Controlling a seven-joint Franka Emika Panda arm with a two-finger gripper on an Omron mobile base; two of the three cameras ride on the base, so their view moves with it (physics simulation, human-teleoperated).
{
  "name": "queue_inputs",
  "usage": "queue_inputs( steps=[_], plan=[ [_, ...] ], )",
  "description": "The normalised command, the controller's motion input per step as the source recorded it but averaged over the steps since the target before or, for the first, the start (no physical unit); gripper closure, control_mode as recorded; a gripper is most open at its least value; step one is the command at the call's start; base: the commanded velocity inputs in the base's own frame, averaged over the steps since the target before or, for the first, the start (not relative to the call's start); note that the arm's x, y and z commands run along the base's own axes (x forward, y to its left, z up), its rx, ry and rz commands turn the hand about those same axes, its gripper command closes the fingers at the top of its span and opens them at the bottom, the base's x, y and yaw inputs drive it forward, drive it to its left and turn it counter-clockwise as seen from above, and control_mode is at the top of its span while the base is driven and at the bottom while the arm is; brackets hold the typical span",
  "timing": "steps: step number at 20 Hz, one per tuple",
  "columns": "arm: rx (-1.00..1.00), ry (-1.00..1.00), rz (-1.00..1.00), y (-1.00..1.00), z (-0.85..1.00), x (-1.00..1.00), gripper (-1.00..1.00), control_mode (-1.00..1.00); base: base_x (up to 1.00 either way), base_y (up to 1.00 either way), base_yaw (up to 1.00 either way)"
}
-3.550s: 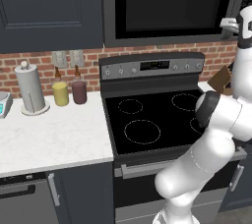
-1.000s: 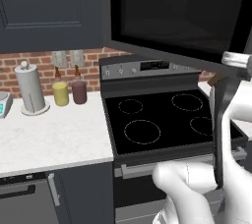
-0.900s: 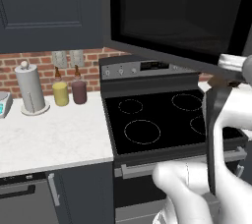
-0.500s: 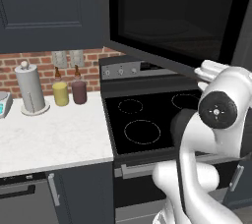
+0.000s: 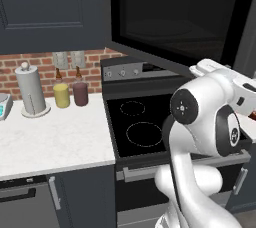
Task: Open the microwave, place the bowl with waffle inside the microwave, then close the microwave door and turn it on.
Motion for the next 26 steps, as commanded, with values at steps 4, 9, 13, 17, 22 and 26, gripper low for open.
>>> queue_inputs(
  steps=[4, 9, 13, 17, 22, 26],
  plan=[
    [0.00, -0.01, 0.00, 0.00, 0.00, -0.20, -1.00, -1.00, 0.00, 0.00, 0.00],
    [-0.03, -0.02, 0.09, 0.18, 0.00, -0.42, -1.00, -1.00, 0.00, 0.00, 0.00],
    [-0.03, 0.03, 0.26, 0.36, 0.00, -0.28, -1.00, -1.00, 0.00, 0.00, 0.00],
    [0.00, 0.10, 0.21, 0.45, 0.00, -0.08, -1.00, -1.00, 0.00, 0.00, 0.00],
    [0.00, 0.16, 0.00, 0.28, 0.00, 0.00, -1.00, -1.00, 0.00, 0.00, 0.00],
    [0.00, 0.03, -0.13, 0.03, 0.00, -0.31, -1.00, -1.00, 0.00, 0.00, 0.00]
  ],
)
